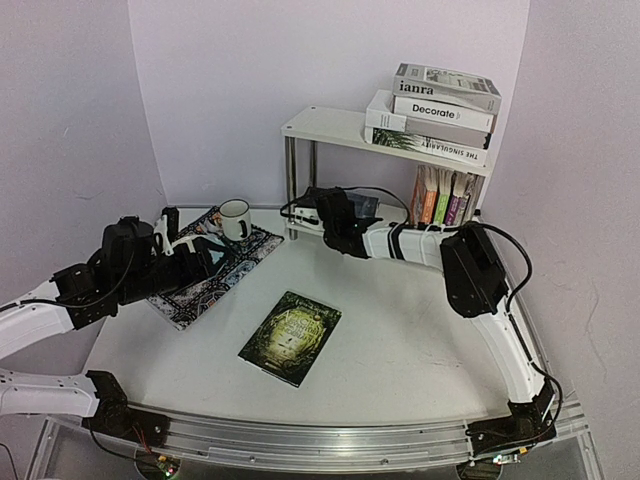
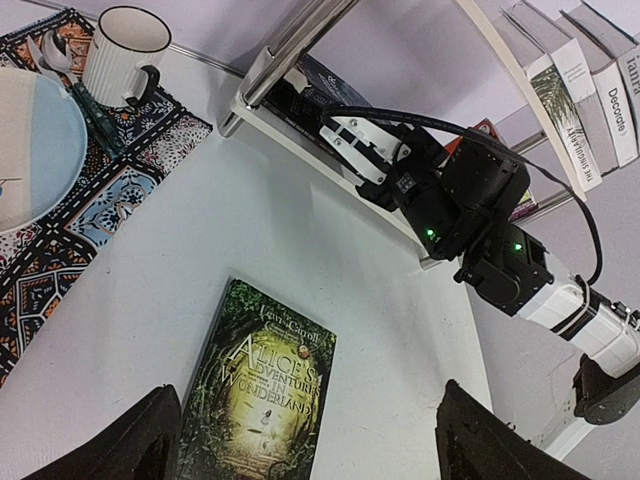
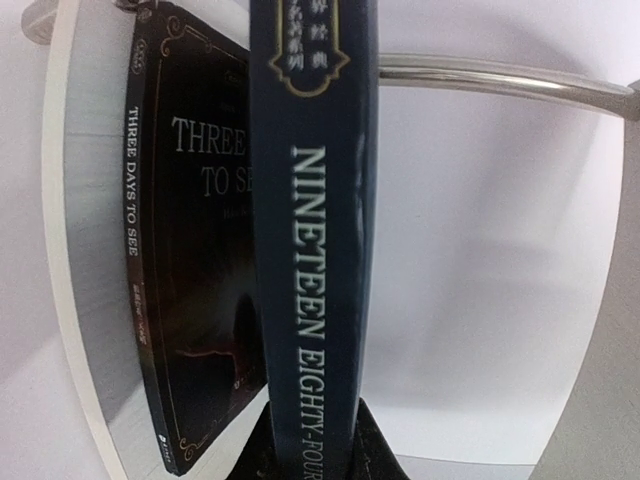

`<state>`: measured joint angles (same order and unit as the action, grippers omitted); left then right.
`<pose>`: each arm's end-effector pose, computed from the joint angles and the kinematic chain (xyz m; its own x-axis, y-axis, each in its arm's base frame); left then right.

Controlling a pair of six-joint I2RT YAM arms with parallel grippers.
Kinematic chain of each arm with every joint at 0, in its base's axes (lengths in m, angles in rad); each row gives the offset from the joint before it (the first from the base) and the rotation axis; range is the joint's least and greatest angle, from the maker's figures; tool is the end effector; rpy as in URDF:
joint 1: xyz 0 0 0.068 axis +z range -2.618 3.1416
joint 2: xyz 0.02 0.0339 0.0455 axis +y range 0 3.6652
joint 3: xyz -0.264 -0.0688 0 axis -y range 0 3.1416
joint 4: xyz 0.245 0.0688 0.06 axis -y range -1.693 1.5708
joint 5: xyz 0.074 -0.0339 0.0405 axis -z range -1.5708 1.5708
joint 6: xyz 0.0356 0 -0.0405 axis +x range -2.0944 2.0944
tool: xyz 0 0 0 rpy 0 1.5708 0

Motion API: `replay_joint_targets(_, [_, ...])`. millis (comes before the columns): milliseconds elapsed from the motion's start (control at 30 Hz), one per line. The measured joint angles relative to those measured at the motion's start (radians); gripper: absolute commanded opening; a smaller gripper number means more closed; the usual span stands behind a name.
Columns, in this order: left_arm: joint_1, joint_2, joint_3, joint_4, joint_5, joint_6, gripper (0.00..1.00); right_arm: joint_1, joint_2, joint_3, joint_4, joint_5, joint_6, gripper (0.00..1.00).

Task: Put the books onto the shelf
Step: Place the book on the book pile on the shelf.

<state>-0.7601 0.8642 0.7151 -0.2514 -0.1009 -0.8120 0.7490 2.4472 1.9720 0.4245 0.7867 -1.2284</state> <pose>0.1478 -0.1356 0.2946 -0.6431 -0.3848 -0.6621 0.2203 0.7350 -0.6412 0.4326 0.3677 0.2187 -0.0473 -0.9523 -0.3015 -0.0225 0.3028 -0.9528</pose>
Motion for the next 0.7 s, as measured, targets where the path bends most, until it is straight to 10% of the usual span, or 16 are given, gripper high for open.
replay_joint_targets(700, [0.000,-0.003,-0.020,-0.003,0.000,-0.013,0.94,-0.042,0.110,0.208,-0.196,-0.068,0.062,0.00])
